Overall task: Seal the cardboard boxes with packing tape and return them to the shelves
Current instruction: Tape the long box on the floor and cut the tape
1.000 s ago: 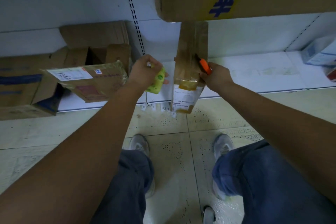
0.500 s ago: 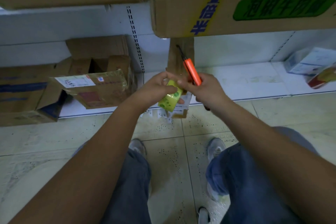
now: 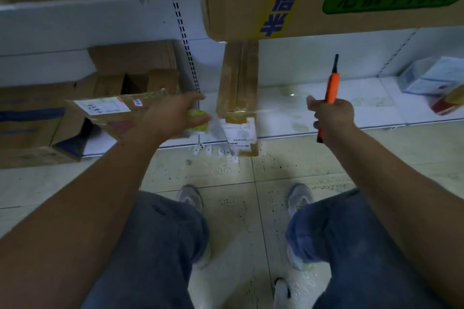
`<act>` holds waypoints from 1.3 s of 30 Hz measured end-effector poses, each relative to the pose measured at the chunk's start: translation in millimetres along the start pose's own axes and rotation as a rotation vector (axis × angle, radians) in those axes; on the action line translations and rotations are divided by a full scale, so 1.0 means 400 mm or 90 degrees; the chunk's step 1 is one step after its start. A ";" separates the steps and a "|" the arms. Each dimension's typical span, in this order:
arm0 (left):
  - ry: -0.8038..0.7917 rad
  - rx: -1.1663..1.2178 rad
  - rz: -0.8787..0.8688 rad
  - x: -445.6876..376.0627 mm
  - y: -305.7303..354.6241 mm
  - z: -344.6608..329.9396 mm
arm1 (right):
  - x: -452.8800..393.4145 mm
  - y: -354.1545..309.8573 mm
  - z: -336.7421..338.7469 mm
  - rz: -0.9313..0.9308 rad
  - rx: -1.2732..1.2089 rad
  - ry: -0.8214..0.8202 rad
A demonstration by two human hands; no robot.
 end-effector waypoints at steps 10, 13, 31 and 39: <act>0.000 -0.117 -0.049 -0.086 -0.118 -0.020 | -0.002 0.073 -0.124 0.003 -0.014 -0.047; -0.014 -0.157 -0.060 -0.125 -0.125 -0.046 | -0.017 0.106 -0.145 -0.009 -0.010 -0.036; -0.097 -0.060 -0.173 -0.250 0.030 -0.317 | -0.138 0.235 -0.324 -0.165 0.163 -0.055; -0.102 0.038 -0.148 -0.245 0.110 -0.353 | -0.151 0.101 -0.213 0.088 0.168 0.056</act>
Point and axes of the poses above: each hand's wrist, its own x-axis away from the middle knuckle, its own z-axis out of the back of the hand, y = z × x, the point moved 8 cm from there along -x, towards the middle knuckle, and after that the axes turned 9 degrees about y, right-handed, at the moved point
